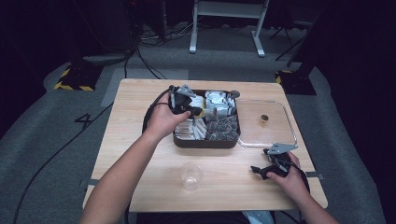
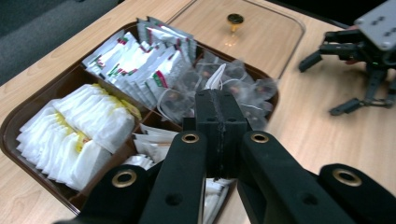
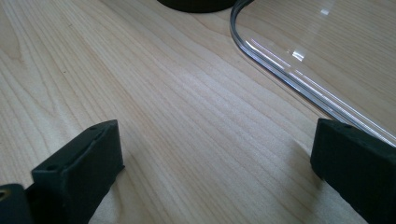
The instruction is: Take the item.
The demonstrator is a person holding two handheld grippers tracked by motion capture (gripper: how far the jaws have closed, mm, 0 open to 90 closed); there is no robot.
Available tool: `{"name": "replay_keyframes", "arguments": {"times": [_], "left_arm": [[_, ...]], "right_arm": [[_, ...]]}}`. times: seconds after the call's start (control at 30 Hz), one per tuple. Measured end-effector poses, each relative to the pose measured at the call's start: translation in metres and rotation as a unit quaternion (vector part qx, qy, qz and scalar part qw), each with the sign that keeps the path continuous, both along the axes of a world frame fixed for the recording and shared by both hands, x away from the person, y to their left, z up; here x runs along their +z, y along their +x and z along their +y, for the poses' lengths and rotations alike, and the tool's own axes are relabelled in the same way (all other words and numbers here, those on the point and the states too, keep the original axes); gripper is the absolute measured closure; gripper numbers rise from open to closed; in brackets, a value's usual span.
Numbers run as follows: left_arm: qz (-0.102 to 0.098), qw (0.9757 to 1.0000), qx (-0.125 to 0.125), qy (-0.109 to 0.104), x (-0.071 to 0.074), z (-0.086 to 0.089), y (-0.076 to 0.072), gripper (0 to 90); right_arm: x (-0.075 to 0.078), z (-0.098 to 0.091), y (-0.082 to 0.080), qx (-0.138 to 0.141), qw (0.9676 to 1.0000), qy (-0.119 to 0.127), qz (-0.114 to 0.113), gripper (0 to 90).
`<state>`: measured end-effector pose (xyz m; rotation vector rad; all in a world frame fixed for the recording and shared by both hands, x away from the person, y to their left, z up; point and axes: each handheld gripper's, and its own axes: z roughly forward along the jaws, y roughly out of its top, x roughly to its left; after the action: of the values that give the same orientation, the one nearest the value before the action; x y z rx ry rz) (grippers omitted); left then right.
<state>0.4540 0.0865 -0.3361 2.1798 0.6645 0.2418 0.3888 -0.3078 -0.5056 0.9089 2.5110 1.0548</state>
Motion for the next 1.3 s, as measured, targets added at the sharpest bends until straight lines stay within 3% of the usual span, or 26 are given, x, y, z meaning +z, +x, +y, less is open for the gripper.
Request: {"name": "replay_keyframes", "arguments": {"times": [0.47, 0.8, 1.3], "left_arm": [[-0.001, 0.9992, -0.025, -0.031, 0.003, 0.010, -0.054, 90.0], [-0.014, 0.9981, -0.035, -0.048, 0.001, 0.017, -0.094, 90.0], [-0.006, 0.9965, -0.050, -0.067, -0.017, 0.029, -0.131, 90.0]], "right_arm": [[0.000, 0.000, 0.000, 0.000, 1.0000, 0.000, 0.000, 2.2], [0.000, 0.000, 0.000, 0.000, 1.0000, 0.000, 0.000, 2.2], [0.000, 0.000, 0.000, 0.000, 1.0000, 0.000, 0.000, 2.2]]}}
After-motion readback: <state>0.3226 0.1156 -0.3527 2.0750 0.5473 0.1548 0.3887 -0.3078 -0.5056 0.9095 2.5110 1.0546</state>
